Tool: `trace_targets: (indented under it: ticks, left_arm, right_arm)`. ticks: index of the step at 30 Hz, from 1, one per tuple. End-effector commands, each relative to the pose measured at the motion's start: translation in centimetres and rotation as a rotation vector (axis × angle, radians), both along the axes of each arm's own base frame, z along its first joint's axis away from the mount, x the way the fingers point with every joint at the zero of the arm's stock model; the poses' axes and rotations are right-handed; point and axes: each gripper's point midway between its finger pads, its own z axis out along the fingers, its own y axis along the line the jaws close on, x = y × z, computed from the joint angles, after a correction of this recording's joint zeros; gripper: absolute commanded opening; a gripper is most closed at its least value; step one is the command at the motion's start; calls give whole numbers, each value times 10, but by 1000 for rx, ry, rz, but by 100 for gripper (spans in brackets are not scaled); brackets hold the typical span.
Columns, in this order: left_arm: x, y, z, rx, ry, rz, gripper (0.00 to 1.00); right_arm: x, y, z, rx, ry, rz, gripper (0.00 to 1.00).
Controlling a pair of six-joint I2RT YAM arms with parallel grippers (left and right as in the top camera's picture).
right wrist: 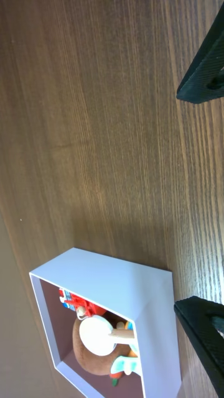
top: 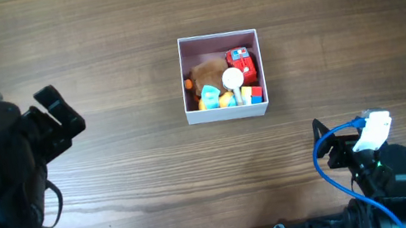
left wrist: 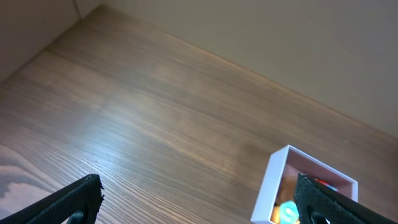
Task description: Pack container
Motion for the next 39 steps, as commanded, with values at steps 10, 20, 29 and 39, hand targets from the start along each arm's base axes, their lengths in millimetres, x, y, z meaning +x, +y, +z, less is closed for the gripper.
trace_targets:
  ticks: [10,20,29,39]
  left_arm:
    - [-27,48,-39,-115,-234,190,100]
    - [-6,32,-173,-168,-357,90,100]
    - [-5,32,-238,-168,-420,83,100]
    - [-2,31,-256,-168,-470,74,100]
  right_arm:
    - [0,2,1,-14,-14,19,100]
    - [0,2,1,-13,-14,19,100]
    - [0,2,1,-14,-14,19,100]
    - [0,2,1,-14,-14,19,100]
